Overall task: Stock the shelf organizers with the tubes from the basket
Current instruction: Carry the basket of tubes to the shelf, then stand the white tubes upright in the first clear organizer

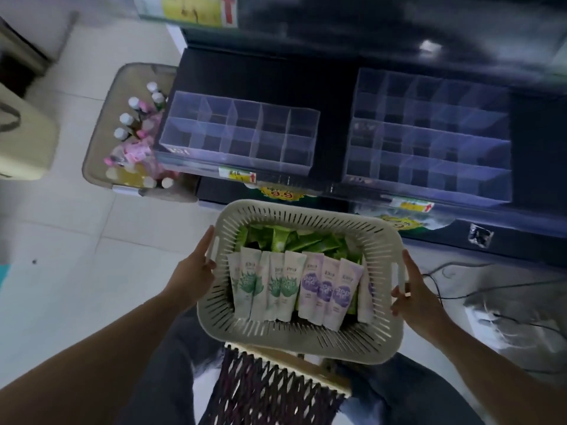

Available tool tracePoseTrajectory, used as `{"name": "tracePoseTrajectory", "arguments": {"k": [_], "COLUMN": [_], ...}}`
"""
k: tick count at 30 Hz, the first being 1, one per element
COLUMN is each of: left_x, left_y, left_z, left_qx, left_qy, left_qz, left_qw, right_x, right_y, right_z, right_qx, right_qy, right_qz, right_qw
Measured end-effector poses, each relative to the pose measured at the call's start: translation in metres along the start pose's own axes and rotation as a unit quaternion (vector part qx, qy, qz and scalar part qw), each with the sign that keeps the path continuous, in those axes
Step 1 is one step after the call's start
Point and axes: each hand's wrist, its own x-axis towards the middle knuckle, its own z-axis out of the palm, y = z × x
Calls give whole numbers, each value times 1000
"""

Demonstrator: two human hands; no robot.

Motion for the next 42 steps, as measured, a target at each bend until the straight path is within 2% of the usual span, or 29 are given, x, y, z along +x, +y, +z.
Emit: {"name": "tracePoseTrajectory", "arguments": {"k": [13, 23, 30, 34, 42], "left_x": [91, 127, 142, 146, 151], "left_y": [-39, -43, -30, -41, -51], "left_z": [37, 44, 30, 27, 27], "left_qx": [-14, -45, -22, -20, -42], "left_qy": [12, 40, -44, -92, -93], "left_qz": [10, 6, -19, 11, 45], "left_qw": [1000, 998, 999, 995, 994], "right_x": [87, 107, 114, 118, 113], "right_y": [27, 34, 37, 47, 43], "right_z": [51, 51, 52, 57, 54], "right_qx": [13, 46, 43, 48, 47], "right_qy": [36, 3, 12, 28, 37], "right_qz": [-30, -44, -75, -85, -114], "right_qw": [999, 998, 996, 995, 992]}}
